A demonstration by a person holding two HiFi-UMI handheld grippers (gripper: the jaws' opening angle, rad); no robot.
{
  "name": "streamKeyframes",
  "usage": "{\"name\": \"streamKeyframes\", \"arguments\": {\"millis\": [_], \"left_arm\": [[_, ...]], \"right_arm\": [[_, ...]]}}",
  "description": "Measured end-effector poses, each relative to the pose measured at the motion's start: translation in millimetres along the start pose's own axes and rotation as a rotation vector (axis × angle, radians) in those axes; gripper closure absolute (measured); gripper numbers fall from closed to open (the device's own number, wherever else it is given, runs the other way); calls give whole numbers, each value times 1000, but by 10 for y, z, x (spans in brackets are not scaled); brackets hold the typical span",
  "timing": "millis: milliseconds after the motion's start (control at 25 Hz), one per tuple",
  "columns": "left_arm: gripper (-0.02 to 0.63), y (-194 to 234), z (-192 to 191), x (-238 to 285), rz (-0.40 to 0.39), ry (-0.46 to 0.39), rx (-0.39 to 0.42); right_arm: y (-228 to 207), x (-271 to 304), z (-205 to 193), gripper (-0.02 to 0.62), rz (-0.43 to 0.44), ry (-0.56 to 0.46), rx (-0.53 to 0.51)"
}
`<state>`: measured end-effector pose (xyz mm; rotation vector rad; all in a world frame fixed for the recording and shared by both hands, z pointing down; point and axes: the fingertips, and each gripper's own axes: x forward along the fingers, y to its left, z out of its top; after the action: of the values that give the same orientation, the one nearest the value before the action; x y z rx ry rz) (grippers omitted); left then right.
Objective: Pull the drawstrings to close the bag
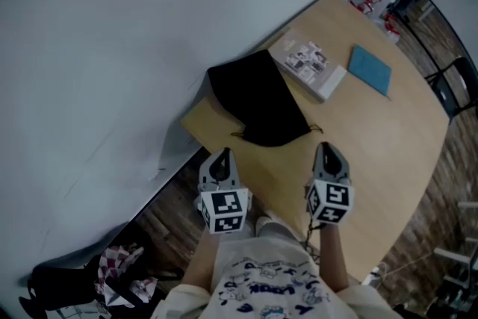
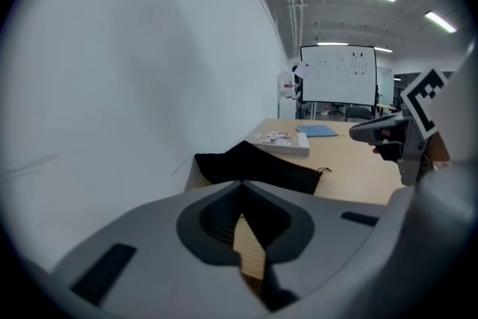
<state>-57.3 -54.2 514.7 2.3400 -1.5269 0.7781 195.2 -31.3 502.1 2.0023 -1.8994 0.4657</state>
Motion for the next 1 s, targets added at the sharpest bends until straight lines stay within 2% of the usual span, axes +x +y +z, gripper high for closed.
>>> {"name": "streamKeyframes", "arguments": {"millis": [440, 600, 760, 1000], "left_arm": [[607, 112, -348, 790, -146, 176, 152], [589, 56, -471, 891, -209, 223, 195], [532, -5, -576, 983, -255, 269, 221], [509, -59, -699, 1050, -315, 326, 219]], "right_arm": [[-180, 669, -307, 594, -64, 164, -35], [-235, 787, -443, 594, -51, 224, -62], [-303, 864, -567, 586, -43, 272, -77], [-316, 943, -683, 529, 19, 334, -78]]}}
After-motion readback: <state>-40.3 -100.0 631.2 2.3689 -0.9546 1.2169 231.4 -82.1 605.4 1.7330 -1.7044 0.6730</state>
